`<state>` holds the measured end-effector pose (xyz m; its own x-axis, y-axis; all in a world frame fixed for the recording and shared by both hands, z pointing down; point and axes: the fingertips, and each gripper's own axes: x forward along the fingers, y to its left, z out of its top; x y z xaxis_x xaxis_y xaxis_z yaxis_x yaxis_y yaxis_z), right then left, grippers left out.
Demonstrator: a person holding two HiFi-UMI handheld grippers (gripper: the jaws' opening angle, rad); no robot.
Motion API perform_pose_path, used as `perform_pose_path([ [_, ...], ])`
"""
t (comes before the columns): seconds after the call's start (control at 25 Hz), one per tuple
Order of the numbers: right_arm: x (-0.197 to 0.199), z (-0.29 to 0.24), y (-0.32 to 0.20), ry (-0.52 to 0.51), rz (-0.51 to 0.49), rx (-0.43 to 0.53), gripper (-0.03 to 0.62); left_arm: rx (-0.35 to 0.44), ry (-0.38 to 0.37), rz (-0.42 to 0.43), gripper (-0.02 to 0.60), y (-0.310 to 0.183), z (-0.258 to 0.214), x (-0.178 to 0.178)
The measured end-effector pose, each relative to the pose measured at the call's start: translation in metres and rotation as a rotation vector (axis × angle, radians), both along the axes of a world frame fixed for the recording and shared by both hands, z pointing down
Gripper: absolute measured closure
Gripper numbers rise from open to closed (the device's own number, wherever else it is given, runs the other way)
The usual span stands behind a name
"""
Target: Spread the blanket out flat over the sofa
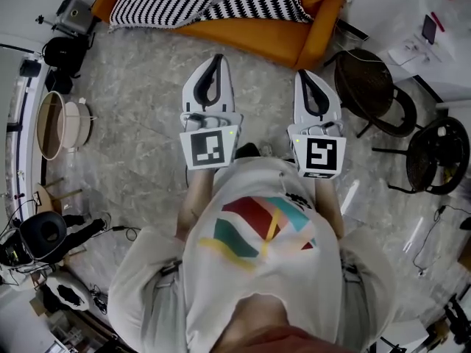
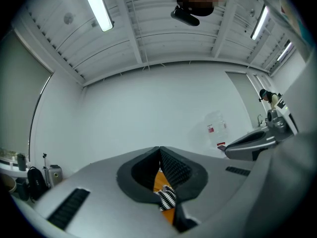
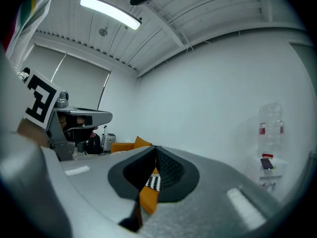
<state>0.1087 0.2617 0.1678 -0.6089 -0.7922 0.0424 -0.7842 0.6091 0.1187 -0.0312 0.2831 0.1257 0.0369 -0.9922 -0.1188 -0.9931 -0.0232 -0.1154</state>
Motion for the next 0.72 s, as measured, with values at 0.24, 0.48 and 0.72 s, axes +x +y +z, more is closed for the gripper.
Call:
perform_pose_path([
  [0.24, 0.004, -0.003, -0.006, -0.024, 0.006, -0.002, 0.589, 0.021, 0.013, -0.020, 0.566, -0.003, -0.007, -0.005],
  [0.48, 0.000, 0.003, -0.008, -0.020, -0.018, -0.011, 0.589, 0.012, 0.014, -0.040, 0.566, -0.007, -0.001, -0.011],
  [0.72, -0.008, 0.004, -0.023, -0.010, -0.023, 0.003, 0.589, 0.032, 0.027, -0.029, 0.566, -0.024, 0.000, -0.015],
])
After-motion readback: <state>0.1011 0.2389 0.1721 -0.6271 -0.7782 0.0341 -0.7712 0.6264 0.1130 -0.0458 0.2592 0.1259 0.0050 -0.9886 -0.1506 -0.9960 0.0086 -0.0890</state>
